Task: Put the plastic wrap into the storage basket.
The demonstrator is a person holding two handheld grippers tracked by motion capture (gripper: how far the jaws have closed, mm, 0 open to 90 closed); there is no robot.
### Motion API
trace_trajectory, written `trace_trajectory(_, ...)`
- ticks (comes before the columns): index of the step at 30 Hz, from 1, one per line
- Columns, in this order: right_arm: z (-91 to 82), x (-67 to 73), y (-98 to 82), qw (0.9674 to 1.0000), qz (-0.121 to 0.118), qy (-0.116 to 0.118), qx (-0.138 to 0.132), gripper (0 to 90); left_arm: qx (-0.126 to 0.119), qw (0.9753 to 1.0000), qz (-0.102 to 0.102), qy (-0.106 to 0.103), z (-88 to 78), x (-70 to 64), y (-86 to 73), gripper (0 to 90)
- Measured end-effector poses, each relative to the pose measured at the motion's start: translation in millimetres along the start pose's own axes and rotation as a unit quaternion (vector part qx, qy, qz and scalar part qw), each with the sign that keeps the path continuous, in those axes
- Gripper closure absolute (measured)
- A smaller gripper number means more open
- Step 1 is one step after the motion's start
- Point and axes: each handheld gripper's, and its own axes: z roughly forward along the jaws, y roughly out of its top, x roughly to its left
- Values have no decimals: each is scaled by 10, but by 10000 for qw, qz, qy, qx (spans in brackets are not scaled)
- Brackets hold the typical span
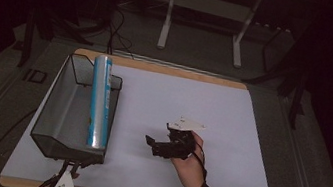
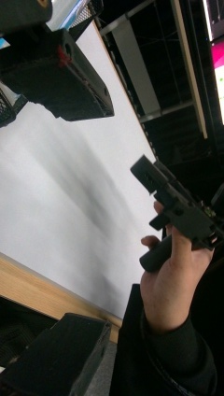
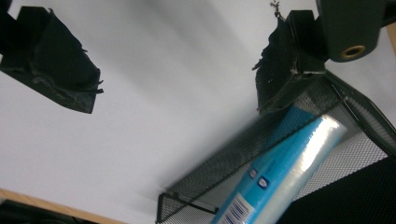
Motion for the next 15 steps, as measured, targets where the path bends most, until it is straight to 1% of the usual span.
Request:
trace_trajectory(5, -103, -85, -118, 10000, 76, -16, 31, 138, 9, 10000, 2, 2, 2, -1, -1, 18)
trace_trajectory(7, -137, -108, -169, 9999, 108, -2, 9, 138, 10, 10000, -7, -1, 4, 0, -2, 18)
trace_trajectory(10, -180, -145, -264, 9999, 167, 17, 43, 138, 20, 10000, -3, -7, 6, -4, -3, 19)
trace_trajectory(12, -211, -179, -342, 9996, 273, 52, -29, 141, 23, 10000, -4, -7, 8, -5, -3, 18)
trace_trajectory(13, -215, -190, -362, 9996, 279, 59, -45, 141, 29, 10000, -1, -12, 8, -4, -3, 18)
trace_trajectory(15, -227, -216, -391, 9996, 284, -6, -12, 141, 53, 10000, 7, -22, 11, -5, -3, 18)
